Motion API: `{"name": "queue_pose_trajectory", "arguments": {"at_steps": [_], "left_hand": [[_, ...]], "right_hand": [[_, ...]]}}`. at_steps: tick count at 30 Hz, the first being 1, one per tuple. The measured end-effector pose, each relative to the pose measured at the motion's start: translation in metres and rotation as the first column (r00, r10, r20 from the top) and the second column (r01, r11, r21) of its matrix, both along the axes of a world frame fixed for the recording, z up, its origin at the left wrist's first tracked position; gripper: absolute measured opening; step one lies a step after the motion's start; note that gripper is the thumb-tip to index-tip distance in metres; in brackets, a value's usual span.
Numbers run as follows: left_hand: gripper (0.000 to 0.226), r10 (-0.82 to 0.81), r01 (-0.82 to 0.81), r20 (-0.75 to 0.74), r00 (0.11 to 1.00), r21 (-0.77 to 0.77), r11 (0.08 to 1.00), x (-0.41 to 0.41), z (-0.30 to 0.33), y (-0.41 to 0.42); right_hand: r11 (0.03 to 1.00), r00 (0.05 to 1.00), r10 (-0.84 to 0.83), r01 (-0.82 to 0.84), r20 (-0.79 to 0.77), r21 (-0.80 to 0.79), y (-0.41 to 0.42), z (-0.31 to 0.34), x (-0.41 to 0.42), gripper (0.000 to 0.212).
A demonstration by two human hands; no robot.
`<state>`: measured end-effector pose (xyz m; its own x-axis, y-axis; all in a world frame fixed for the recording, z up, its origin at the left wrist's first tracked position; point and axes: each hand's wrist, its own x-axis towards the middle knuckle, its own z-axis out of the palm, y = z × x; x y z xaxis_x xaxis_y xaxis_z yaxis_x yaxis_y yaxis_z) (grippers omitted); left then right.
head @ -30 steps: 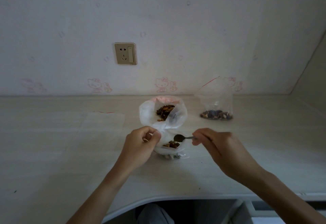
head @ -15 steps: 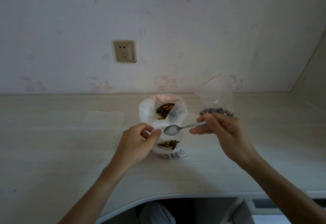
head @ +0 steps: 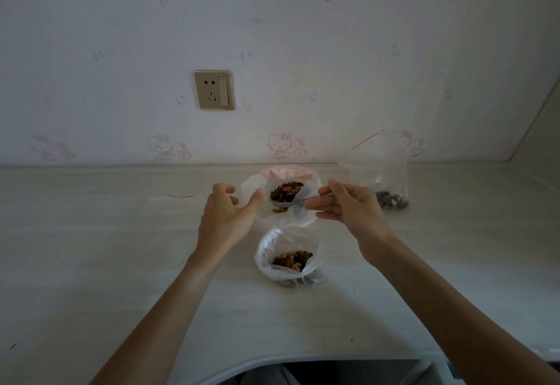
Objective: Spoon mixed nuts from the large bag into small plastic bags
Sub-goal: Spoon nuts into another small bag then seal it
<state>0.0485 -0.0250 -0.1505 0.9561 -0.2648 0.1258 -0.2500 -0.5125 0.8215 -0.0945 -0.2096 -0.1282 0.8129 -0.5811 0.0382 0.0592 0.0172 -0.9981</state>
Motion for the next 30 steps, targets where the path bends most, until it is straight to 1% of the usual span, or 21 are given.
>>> {"name": "queue_pose_trajectory", "arguments": {"at_steps": [1, 3, 5, 8, 11, 14, 16, 20, 22, 24, 26, 27, 29, 30], "left_hand": [[0.075, -0.017, 0.017, -0.025, 1.000, -0.006, 1.000, 0.001, 0.001, -0.005], [0.064, -0.067, 0.063, -0.078, 0.995, -0.047, 0.997, 0.000, -0.002, -0.012], [0.055, -0.116, 0.106, -0.101, 0.988, -0.096, 0.990, -0.002, -0.009, -0.016], [0.058, -0.161, 0.141, -0.107, 0.981, -0.177, 0.974, -0.004, -0.019, -0.015], [0.054, -0.168, 0.142, -0.118, 0.979, -0.203, 0.969, -0.004, -0.020, -0.014], [0.053, -0.185, 0.150, -0.140, 0.973, -0.227, 0.962, -0.004, -0.018, -0.016], [0.053, -0.192, 0.155, -0.145, 0.971, -0.236, 0.959, -0.005, -0.017, -0.017], [0.051, -0.206, 0.170, -0.138, 0.969, -0.236, 0.957, -0.006, -0.016, -0.015], [0.048, -0.219, 0.182, -0.133, 0.967, -0.249, 0.951, -0.006, -0.015, -0.015], [0.037, -0.210, 0.175, -0.109, 0.972, -0.270, 0.947, -0.006, -0.014, -0.015], [0.013, -0.173, 0.161, -0.025, 0.985, -0.253, 0.954, -0.006, -0.014, -0.014], [0.008, -0.153, 0.154, 0.023, 0.988, -0.242, 0.958, -0.006, -0.013, -0.014], [0.019, -0.124, 0.146, 0.111, 0.986, -0.222, 0.964, -0.007, -0.013, -0.015], [0.020, -0.120, 0.148, 0.139, 0.983, -0.215, 0.965, -0.008, -0.012, -0.015]], "right_hand": [[1.000, 1.000, -0.003, 0.003, -0.018, 0.010, 0.001, -0.001, 0.004, 0.039], [0.999, 0.999, -0.009, 0.011, -0.051, 0.033, 0.003, -0.005, 0.010, 0.039], [0.999, 0.997, -0.028, 0.031, -0.076, 0.044, 0.004, -0.009, 0.015, 0.037], [0.994, 0.993, -0.071, 0.078, -0.092, 0.072, 0.004, -0.016, 0.020, 0.034], [0.987, 0.989, -0.117, 0.126, -0.087, 0.099, 0.004, -0.019, 0.024, 0.033], [0.983, 0.985, -0.152, 0.159, -0.076, 0.094, 0.005, -0.021, 0.031, 0.032], [0.983, 0.983, -0.173, 0.176, -0.064, 0.043, 0.006, -0.023, 0.035, 0.032], [0.974, 0.985, -0.168, 0.161, -0.033, -0.160, 0.010, -0.025, 0.043, 0.036], [0.972, 0.990, -0.138, 0.133, -0.016, -0.194, 0.011, -0.027, 0.044, 0.034], [0.975, 0.992, -0.123, 0.120, -0.007, -0.185, 0.010, -0.028, 0.042, 0.032], [0.979, 0.994, -0.107, 0.105, -0.002, -0.177, 0.008, -0.029, 0.039, 0.031], [0.981, 0.995, -0.097, 0.096, 0.002, -0.170, 0.007, -0.029, 0.038, 0.030], [0.984, 0.996, -0.089, 0.090, 0.010, -0.157, 0.006, -0.030, 0.035, 0.028], [0.985, 0.996, -0.091, 0.092, 0.014, -0.145, 0.006, -0.030, 0.034, 0.027]]}}
